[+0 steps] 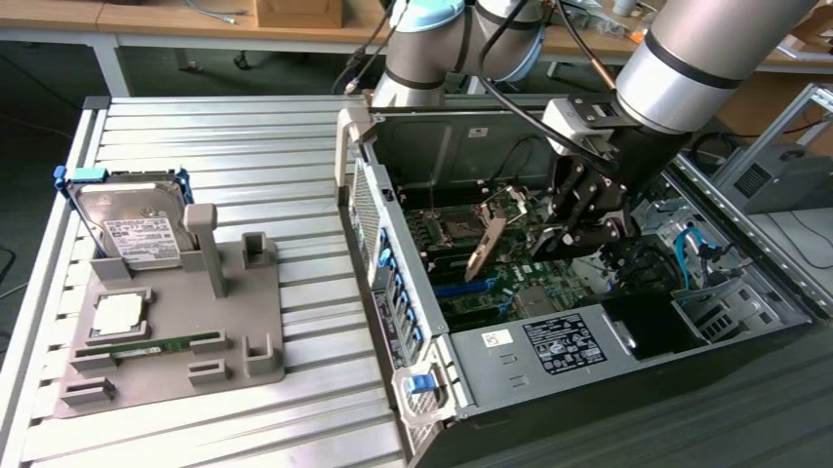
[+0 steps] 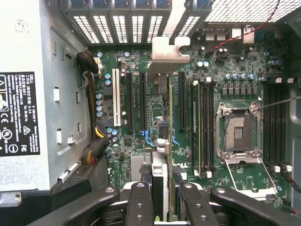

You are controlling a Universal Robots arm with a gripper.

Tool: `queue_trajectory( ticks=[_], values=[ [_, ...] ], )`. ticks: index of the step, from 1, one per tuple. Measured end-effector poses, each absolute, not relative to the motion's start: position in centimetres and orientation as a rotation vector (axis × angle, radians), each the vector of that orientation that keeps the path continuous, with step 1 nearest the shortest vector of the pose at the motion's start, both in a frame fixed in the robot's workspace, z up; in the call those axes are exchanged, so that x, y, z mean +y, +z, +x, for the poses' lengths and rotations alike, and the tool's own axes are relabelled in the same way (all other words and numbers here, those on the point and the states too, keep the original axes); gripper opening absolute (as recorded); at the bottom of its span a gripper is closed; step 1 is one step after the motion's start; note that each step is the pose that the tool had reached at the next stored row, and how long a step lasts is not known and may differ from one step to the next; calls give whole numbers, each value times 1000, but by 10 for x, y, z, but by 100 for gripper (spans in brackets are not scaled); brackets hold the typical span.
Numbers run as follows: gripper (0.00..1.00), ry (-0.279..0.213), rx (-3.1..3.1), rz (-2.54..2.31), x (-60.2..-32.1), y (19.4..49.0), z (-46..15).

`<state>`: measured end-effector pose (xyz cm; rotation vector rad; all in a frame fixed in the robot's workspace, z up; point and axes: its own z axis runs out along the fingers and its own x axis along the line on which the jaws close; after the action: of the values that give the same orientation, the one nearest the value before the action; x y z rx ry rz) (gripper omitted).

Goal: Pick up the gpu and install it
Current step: 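Insert the gpu into the slot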

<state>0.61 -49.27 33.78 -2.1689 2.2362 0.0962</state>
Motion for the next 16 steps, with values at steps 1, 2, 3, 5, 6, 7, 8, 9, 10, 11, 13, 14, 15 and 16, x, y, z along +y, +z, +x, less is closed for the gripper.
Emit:
queue_trajectory(
  ticks=[1,2,3,5,6,7,8,9,10,11,13,14,15,16],
  values=[
    [27,96,2236,-2169,-493,338,6],
    [27,96,2236,-2169,-493,337,6],
    [27,96,2236,-2169,-493,337,6],
    [27,96,2236,-2169,-494,336,6],
    [27,96,2236,-2169,-494,336,6],
    [27,96,2236,-2169,-494,336,6],
    [27,96,2236,-2169,-494,336,6],
    [27,96,2236,-2169,-494,335,5],
    [27,96,2236,-2169,-494,335,5],
    [27,96,2236,-2169,-494,335,4],
    [27,96,2236,-2169,-495,334,2],
    [27,96,2236,-2169,-495,334,1],
    [27,96,2236,-2169,-495,334,0],
    [27,96,2236,-2169,-496,333,-3]
  ],
)
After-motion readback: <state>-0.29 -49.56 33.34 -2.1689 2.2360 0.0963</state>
